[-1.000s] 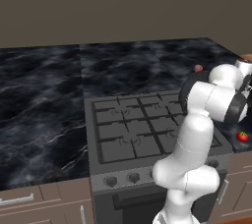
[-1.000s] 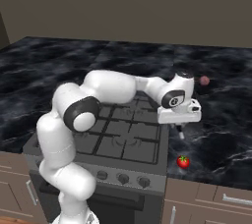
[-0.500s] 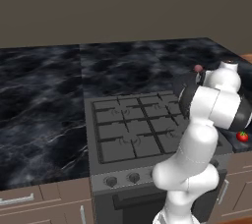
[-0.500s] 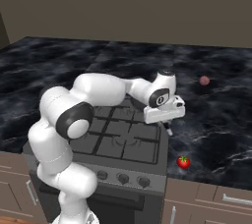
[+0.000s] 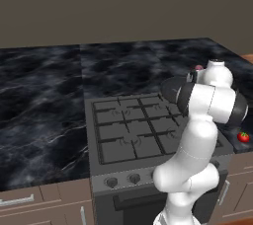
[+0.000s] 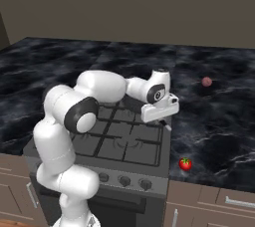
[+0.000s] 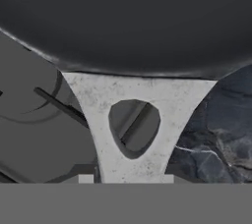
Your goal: Place the pan on the rear right burner on the stove. Then place the tomato and the onion in the pan and turn on the rear right burner.
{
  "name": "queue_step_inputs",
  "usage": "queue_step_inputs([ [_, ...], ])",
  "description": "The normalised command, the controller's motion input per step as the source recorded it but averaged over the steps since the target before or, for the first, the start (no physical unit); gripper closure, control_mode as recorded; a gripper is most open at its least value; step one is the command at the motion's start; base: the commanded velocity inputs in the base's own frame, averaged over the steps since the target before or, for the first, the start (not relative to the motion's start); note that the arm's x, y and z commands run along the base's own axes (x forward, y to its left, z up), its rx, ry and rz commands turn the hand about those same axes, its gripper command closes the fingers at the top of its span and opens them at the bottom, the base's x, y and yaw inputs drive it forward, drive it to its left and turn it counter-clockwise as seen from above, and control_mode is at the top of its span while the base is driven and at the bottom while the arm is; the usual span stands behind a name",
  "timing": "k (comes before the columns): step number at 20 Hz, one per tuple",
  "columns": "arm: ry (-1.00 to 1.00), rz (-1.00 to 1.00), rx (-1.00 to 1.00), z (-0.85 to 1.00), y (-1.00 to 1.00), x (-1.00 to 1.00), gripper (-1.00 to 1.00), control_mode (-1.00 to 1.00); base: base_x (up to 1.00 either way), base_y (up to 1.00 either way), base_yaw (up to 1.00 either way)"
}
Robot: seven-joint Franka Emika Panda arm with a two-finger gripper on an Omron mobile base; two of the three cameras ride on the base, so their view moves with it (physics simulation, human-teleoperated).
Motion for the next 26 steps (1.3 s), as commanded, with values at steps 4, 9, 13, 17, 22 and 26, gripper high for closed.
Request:
queue_step_inputs([
  [4,0.13,0.15,0.05,0.0,0.11,0.45,1.0,-1.0,0.0,0.0,0.0],
  [9,0.13,0.16,0.09,0.0,0.05,0.38,1.0,-1.0,0.0,0.0,0.0],
  [13,0.1,0.15,0.13,0.0,0.0,0.27,1.0,-1.0,0.0,0.0,0.0],
  [17,0.09,0.14,0.13,-0.09,0.0,0.24,1.0,-1.0,0.0,0.0,0.0],
  [22,0.1,0.12,0.12,-0.17,0.02,0.18,1.0,-1.0,0.0,0.0,0.0],
  [26,0.06,0.08,0.08,-0.2,0.04,0.07,1.0,-1.0,0.0,0.0,0.0],
])
